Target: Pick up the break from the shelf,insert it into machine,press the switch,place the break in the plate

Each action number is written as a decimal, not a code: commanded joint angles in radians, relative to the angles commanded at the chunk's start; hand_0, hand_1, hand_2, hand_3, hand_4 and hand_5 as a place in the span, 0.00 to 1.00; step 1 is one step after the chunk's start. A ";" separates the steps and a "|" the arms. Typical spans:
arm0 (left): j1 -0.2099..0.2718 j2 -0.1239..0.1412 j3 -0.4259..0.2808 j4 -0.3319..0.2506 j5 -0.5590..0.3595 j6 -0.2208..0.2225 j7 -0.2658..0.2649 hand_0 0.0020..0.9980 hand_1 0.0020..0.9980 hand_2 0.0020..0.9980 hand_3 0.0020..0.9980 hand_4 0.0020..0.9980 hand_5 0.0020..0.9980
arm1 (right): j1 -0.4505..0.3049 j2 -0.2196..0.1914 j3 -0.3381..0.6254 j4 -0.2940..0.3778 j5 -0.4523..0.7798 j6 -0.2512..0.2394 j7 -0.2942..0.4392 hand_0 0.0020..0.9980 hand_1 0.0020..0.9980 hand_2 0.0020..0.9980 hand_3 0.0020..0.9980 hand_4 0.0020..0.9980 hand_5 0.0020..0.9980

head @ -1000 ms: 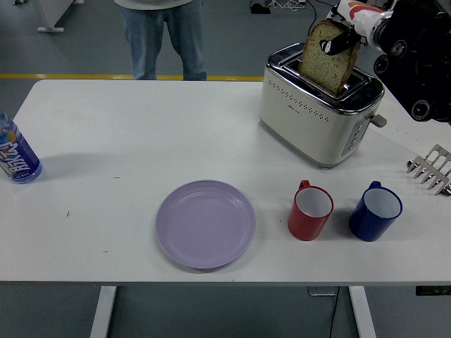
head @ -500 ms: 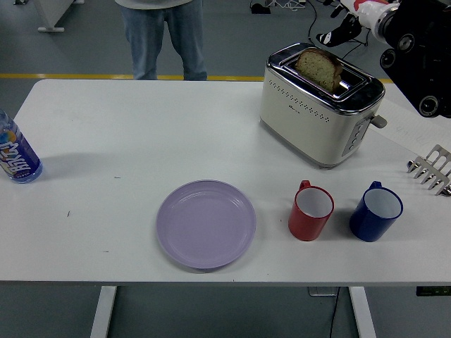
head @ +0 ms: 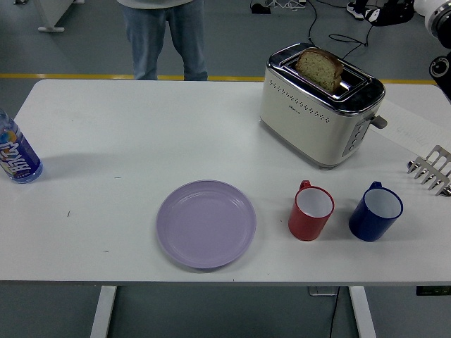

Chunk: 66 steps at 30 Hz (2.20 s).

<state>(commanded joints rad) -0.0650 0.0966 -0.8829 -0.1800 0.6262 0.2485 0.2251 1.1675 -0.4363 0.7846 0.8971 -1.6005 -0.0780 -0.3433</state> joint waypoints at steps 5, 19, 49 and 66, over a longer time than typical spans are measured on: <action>0.007 -0.005 -0.010 0.000 0.014 -0.003 0.006 0.66 0.53 0.52 0.57 0.41 0.82 | -0.117 -0.084 0.064 0.136 0.015 -0.009 -0.053 0.14 0.16 0.41 0.75 0.53 0.37; 0.023 -0.014 -0.076 0.000 0.098 -0.010 0.023 0.66 0.53 0.52 0.57 0.41 0.83 | -0.350 -0.204 0.166 0.383 0.053 0.035 -0.107 0.02 0.00 0.27 0.71 0.49 0.43; 0.018 -0.021 -0.077 0.000 0.103 -0.014 0.022 0.65 0.54 0.53 0.57 0.40 0.84 | -0.596 -0.154 0.204 0.492 0.063 0.052 -0.095 0.00 0.00 0.23 0.70 0.51 0.59; 0.015 -0.024 -0.076 0.000 0.104 -0.015 0.025 0.65 0.54 0.53 0.57 0.40 0.84 | -0.583 -0.120 0.196 0.417 0.059 0.043 -0.088 0.00 0.00 0.23 0.70 0.52 0.60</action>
<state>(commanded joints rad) -0.0496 0.0727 -0.9586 -0.1800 0.7307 0.2333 0.2502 0.5850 -0.5560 0.9809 1.3146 -1.5411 -0.0346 -0.4314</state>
